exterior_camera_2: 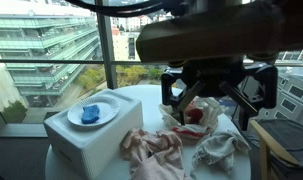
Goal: Fold the clothes, then place them into the plastic
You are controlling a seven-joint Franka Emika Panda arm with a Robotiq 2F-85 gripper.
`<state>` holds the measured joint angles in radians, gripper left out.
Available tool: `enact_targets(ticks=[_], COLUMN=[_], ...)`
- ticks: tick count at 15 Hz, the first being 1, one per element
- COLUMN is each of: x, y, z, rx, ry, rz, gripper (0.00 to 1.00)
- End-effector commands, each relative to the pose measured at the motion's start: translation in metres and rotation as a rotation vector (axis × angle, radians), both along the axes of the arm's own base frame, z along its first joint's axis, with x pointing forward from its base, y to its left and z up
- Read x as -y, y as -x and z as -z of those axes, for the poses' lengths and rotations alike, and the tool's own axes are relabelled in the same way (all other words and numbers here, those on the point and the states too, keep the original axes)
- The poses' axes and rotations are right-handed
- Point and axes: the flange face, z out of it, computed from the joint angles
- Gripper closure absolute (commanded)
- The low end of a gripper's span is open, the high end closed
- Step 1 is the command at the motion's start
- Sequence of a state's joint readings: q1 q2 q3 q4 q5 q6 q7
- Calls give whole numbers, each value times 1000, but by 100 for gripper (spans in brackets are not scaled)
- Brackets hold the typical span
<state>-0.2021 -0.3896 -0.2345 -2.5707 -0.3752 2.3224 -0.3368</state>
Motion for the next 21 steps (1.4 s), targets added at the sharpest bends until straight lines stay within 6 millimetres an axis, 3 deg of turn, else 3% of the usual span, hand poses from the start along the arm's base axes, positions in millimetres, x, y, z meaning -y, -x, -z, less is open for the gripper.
enact_targets(ticks=[1, 6, 9, 11, 16, 21], x=[0, 1, 8, 16, 38, 49], y=[-1, -2, -19, -45, -133, -218], z=[-2, -5, 1, 3, 22, 67], rx=[3, 9, 19, 37, 9, 23], ry=[1, 3, -9, -10, 25, -39], rz=[0, 1, 15, -3, -25, -57], gripper=[0, 0, 0, 0, 0, 0])
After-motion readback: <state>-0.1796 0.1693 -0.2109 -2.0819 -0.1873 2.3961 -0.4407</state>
